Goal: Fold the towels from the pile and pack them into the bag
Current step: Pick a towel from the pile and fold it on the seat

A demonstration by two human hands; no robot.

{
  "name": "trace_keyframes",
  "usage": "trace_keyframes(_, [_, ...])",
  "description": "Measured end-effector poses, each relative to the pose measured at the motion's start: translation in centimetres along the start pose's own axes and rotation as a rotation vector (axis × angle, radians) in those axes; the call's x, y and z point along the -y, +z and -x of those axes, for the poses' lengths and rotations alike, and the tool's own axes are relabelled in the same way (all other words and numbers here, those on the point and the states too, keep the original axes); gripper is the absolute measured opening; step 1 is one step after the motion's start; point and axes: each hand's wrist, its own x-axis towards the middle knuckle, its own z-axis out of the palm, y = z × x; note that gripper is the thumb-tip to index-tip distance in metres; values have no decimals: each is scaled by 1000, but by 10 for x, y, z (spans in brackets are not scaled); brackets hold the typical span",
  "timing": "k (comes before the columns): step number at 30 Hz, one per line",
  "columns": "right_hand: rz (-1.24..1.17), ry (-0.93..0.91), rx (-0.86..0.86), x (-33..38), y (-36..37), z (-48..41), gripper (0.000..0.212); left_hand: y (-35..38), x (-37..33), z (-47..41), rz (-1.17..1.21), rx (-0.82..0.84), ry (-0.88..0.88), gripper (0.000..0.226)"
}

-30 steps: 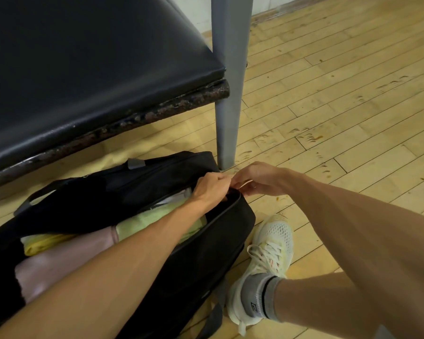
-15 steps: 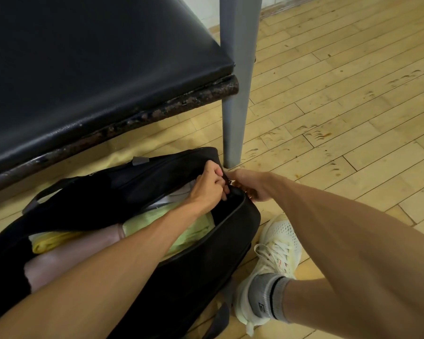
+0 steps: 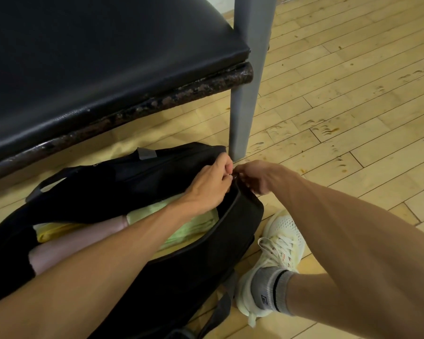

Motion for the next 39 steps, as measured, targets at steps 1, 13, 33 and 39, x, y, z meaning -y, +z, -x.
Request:
trace_keyframes(1, [44, 4, -29, 1, 2, 3, 30, -5, 1, 6, -14, 2, 15, 23])
trace_keyframes(13, [529, -310, -489, -5, 28, 12, 18, -62, 43, 91, -7, -44, -39, 20])
trace_keyframes(33, [1608, -1392, -361, -34, 73, 86, 20, -38, 25, 109, 282, -278, -214, 24])
trace_keyframes(39, [1548, -1278, -279, -46, 64, 92, 48, -40, 20, 117, 401, -302, -226, 22])
